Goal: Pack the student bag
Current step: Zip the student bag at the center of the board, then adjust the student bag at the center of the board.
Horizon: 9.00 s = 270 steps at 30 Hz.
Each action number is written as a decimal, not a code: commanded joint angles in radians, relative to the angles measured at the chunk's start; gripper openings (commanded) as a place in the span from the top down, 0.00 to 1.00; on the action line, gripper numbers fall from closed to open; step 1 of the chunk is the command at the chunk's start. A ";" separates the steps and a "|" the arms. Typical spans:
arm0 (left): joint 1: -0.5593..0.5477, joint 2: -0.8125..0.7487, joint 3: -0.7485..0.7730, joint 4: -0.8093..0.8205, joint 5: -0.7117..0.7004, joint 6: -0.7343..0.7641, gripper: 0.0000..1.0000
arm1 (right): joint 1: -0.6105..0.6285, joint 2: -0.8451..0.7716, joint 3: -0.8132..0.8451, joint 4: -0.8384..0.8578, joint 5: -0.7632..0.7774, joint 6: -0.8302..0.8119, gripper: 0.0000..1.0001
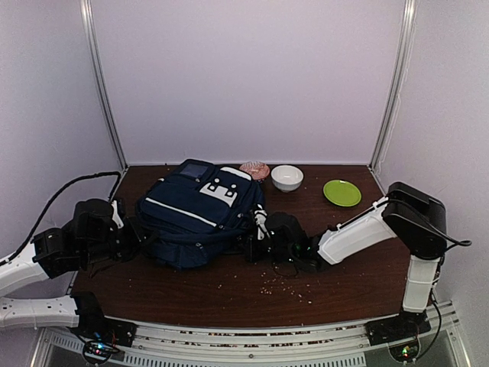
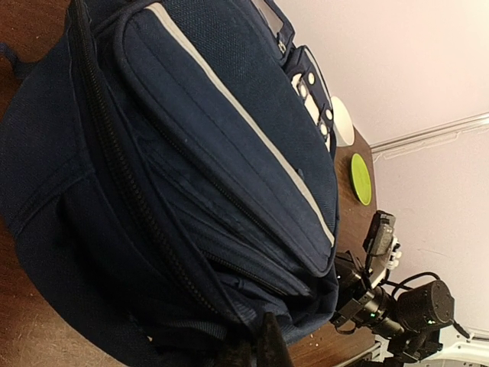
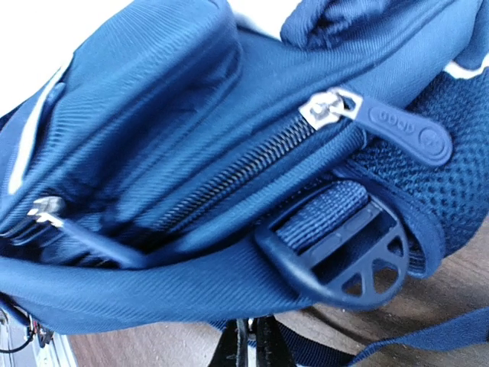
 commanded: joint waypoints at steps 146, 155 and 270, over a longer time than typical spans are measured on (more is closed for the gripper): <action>0.004 0.101 0.177 0.250 0.032 0.060 1.00 | -0.096 0.017 -0.170 0.547 -0.341 -0.058 0.86; 0.004 0.101 0.171 0.255 0.035 0.061 1.00 | -0.095 0.009 -0.183 0.551 -0.350 -0.057 1.00; -0.016 -0.050 -0.041 -0.039 -0.138 0.257 0.14 | -0.136 -0.183 0.031 -0.292 0.112 0.318 0.35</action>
